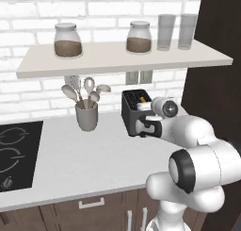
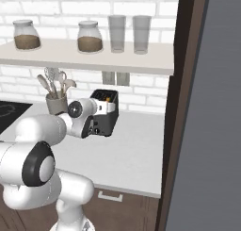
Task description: Start the toaster. Once the lever pops up, take the bread to the plate on the dining counter.
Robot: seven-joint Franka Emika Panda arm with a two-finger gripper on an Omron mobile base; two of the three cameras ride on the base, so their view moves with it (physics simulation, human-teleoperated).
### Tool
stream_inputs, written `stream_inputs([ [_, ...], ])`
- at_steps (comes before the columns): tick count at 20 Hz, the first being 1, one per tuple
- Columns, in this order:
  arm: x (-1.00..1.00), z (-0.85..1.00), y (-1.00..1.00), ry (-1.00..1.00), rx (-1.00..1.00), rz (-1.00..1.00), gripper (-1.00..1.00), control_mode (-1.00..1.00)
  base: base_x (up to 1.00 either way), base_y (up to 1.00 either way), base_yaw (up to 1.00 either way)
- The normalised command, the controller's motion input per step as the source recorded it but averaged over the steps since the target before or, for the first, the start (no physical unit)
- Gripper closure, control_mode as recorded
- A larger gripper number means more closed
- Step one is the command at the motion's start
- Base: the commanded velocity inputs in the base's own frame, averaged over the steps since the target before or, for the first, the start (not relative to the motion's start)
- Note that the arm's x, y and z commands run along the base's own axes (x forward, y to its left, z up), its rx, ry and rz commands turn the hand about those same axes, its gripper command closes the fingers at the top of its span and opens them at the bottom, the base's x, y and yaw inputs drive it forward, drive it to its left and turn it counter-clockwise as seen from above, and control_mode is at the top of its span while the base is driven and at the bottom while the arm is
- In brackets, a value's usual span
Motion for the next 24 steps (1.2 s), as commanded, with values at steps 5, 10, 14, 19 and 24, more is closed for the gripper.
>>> stream_inputs([
  [5,0.0,0.0,0.0,0.08,0.0,0.01,-1.0,-1.0,0.0,0.0,0.0],
  [10,0.04,0.0,0.11,0.03,-0.01,0.01,-1.0,-1.0,0.0,0.0,0.0],
  [14,0.04,0.0,0.07,0.05,0.0,0.03,-1.0,-1.0,0.0,0.0,0.0],
  [19,0.0,-0.07,0.0,0.01,0.0,0.05,-1.0,-1.0,0.0,0.0,0.0],
  [24,0.03,-0.1,-0.02,0.0,0.0,0.08,-1.0,-1.0,0.0,0.0,0.0],
])
